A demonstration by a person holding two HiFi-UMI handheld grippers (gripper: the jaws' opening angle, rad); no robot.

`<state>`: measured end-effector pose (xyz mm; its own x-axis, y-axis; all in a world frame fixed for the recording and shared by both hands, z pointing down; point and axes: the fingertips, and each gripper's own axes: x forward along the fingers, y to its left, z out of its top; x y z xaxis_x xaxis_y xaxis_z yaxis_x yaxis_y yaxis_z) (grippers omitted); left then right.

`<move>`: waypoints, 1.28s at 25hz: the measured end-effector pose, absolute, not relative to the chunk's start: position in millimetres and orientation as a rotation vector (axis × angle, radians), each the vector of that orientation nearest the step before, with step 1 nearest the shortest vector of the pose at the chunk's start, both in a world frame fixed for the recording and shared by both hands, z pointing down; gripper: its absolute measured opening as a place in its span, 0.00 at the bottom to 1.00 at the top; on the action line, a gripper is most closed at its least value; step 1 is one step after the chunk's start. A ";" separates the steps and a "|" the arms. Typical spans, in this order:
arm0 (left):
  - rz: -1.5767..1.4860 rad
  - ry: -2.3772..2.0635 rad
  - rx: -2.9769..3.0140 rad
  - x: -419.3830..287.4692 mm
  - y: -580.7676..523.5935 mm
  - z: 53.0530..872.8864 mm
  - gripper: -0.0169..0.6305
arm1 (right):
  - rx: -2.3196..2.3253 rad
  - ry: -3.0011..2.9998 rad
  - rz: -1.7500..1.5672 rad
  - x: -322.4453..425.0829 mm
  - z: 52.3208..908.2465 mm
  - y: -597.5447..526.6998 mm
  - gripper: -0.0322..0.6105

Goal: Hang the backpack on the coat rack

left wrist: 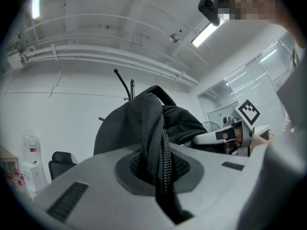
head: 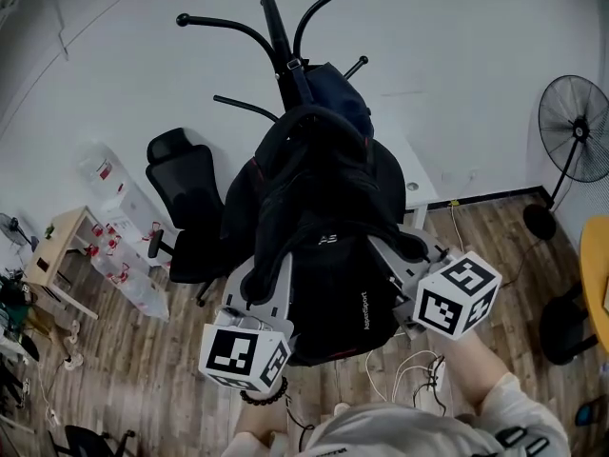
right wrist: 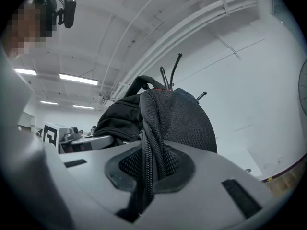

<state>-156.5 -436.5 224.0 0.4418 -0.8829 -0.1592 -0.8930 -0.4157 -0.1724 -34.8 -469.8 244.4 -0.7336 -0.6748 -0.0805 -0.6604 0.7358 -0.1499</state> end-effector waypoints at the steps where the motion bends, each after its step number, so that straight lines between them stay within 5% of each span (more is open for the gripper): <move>1: 0.069 1.540 -2.472 -157.8 -440.5 223.1 0.06 | -1.095 2.798 -0.163 -35.7 242.3 -473.1 0.10; 32: 0.049 1.527 -2.597 -173.7 -556.7 306.5 0.06 | -1.255 2.714 -0.316 -51.8 317.3 -566.1 0.10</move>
